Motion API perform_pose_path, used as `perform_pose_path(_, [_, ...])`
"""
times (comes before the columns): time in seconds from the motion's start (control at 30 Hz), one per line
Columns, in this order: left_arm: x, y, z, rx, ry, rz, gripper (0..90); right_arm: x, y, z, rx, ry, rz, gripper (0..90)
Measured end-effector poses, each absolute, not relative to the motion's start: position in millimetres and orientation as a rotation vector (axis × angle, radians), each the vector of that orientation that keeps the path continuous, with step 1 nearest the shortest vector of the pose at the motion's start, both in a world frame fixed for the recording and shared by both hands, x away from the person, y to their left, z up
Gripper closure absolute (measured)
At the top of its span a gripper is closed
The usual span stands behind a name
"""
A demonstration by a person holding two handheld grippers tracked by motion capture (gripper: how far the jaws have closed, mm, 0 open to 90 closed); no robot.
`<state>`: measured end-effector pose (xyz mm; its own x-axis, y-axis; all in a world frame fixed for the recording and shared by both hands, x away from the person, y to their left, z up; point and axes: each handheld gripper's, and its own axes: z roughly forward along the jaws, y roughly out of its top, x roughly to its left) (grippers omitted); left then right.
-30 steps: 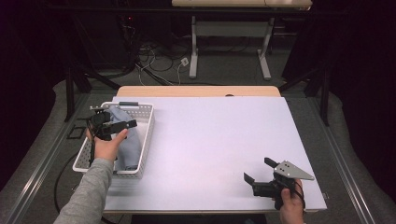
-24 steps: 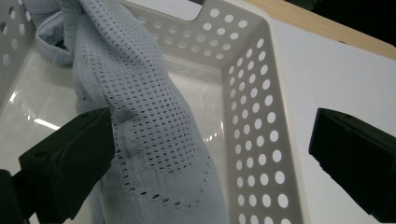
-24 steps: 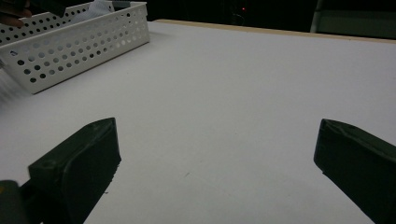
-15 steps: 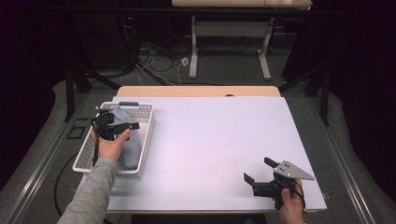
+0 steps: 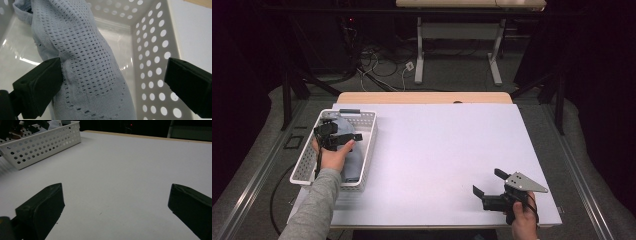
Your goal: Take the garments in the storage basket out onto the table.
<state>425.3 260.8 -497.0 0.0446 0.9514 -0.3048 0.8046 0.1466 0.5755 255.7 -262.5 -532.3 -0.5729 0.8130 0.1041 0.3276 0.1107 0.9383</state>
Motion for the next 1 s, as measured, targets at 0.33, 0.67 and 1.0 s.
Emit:
perform_pose_path(0.33, [427.0, 258.6, -500.8, 1.709, 1.795, 0.311, 8.4, 256.0, -263.4, -532.1, 1.102, 1.950, 1.467, 0.3])
perform_pose_path(0.67, [426.6, 260.4, -502.2, 1.720, 1.826, 0.328, 15.6, 256.1, -263.2, -532.3, 1.108, 1.950, 1.467, 0.3])
perform_pose_path(1.0, [426.7, 262.4, -504.3, 1.749, 1.858, 0.363, 15.1, 256.3, -263.4, -532.4, 1.106, 1.951, 1.466, 0.4])
